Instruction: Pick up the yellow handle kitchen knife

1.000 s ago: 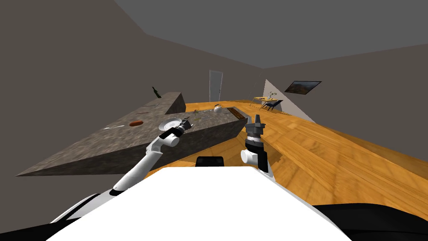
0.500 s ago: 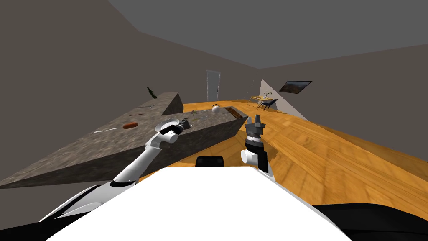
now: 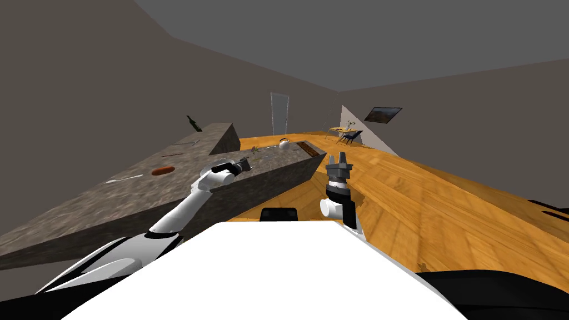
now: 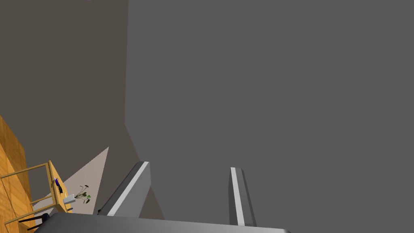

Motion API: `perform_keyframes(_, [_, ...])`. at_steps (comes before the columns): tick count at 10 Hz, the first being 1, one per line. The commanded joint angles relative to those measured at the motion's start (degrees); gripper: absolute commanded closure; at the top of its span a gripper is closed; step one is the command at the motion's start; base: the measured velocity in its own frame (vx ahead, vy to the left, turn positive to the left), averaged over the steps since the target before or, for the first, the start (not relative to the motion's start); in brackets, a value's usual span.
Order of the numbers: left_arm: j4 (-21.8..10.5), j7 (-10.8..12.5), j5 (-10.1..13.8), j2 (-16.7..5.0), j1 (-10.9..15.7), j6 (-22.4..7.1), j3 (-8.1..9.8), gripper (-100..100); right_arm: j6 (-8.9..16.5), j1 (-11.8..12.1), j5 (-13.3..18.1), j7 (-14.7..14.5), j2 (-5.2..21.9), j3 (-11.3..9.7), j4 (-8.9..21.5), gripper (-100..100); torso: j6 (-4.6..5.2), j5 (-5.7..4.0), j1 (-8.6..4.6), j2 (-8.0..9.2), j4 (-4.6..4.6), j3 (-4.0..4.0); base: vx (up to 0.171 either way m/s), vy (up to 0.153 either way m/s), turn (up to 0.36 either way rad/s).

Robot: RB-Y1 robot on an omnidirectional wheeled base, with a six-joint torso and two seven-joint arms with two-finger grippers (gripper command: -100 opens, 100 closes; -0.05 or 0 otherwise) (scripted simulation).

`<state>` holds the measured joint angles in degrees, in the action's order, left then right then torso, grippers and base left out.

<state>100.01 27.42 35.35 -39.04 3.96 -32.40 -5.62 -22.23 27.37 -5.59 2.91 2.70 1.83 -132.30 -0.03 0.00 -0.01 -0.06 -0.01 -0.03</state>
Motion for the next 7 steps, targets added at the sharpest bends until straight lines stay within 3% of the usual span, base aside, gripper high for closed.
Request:
perform_keyframes(1, [-2.9, 1.0, 2.0, -1.8, 2.5, -2.9, 0.26, -100, 0.0, 0.0, 0.0, 0.0, 0.0, 0.0, 0.0, 0, 0.00, 0.00, 0.00, 0.00, 0.00, 0.00, 0.020, -0.006, -0.178])
perform_keyframes(3, [-3.3, 1.0, 2.0, -1.8, 2.5, -5.2, 0.26, -100, 0.0, 0.0, 0.0, 0.0, 0.0, 0.0, 0.0, 0, 0.00, 0.00, 0.00, -0.03, -0.01, -0.02, 0.013, -0.001, -0.034])
perform_keyframes(4, [-6.0, 1.7, 3.6, -3.3, 4.4, -7.2, 0.57, -100, 0.0, 0.0, 0.0, 0.0, 0.0, 0.0, 0.0, 0, -0.02, 0.01, 0.01, 0.01, 0.00, 0.00, 0.017, -0.011, -0.170])
perform_keyframes(7, [-8.9, 2.4, 5.1, -4.7, 6.3, -12.7, 0.91, -100, 0.0, 0.0, 0.0, 0.0, 0.0, 0.0, 0.0, 0, 0.03, -0.01, -0.02, -0.09, -0.01, -0.05, 0.031, -0.004, -0.129])
